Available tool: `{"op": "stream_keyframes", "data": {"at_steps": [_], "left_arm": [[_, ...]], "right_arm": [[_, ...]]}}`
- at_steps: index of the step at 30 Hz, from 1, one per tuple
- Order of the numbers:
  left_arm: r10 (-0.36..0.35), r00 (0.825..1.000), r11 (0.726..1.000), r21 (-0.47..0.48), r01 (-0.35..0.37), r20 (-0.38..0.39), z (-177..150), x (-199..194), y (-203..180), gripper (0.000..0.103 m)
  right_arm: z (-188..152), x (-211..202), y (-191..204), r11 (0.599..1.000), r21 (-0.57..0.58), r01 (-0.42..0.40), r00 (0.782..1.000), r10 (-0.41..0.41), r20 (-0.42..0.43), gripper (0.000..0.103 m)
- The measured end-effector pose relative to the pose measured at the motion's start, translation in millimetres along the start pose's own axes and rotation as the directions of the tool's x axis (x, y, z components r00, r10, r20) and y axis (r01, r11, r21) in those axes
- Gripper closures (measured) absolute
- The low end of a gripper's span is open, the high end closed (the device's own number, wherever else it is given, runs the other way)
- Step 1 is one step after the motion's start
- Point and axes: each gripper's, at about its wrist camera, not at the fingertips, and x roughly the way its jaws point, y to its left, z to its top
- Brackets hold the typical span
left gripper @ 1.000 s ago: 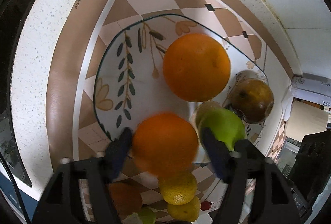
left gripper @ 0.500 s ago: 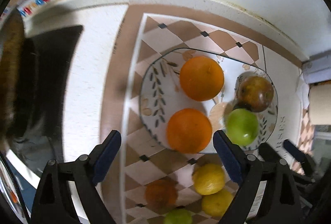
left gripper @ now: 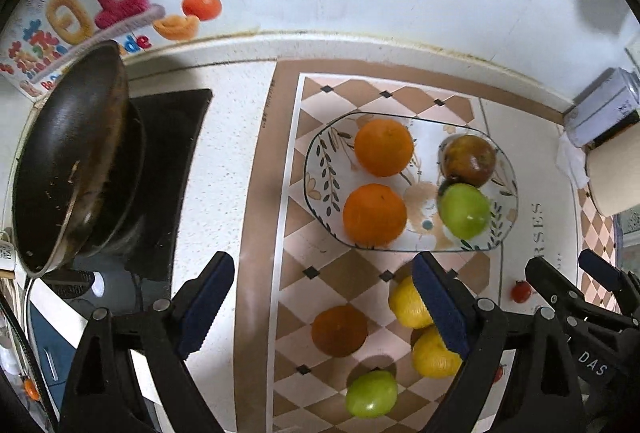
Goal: Organize fruits
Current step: 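Grasp a brown fruit with the left tool while the right tool grasps a lemon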
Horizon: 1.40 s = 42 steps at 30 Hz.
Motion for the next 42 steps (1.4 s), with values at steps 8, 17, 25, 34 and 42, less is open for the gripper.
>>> {"op": "stream_keyframes", "data": {"at_steps": [8, 17, 25, 34, 42], "left_arm": [[-0.008, 0.993, 1.000, 0.021, 0.006, 0.117, -32.5, -53.0, -1.7, 0.012], [-0.029, 0.984, 0.999, 0.035, 0.024, 0.177, -64.3, -92.0, -0.2, 0.012], [-0.030, 0.992, 1.000, 0.010, 0.029, 0.124, -79.7, -75.2, 8.1, 0.012], [0.019, 0.996, 0.999, -0.044, -0.023, -0.090, -90.1, 10.1, 18.4, 0.012], [0.020, 0.970, 0.999, -0.025, -0.027, -0.240, -75.4, 71.5, 6.5, 0.012]], "right_arm": [[-32.7, -50.2, 3.0, 1.000, -0.021, 0.012, 0.997, -0.010, 0.080, 0.009], [-60.7, -98.7, 3.6, 1.000, -0.017, -0.015, 0.988, 0.018, 0.155, 0.009], [-74.0, -48.8, -9.2, 0.994, 0.026, -0.108, 0.994, 0.108, 0.012, 0.009], [-89.8, 68.5, -13.1, 0.973, 0.126, -0.195, 0.951, 0.219, -0.217, 0.010], [-95.8, 108.4, -1.0, 0.974, 0.116, -0.196, 0.932, 0.222, -0.288, 0.011]]}}
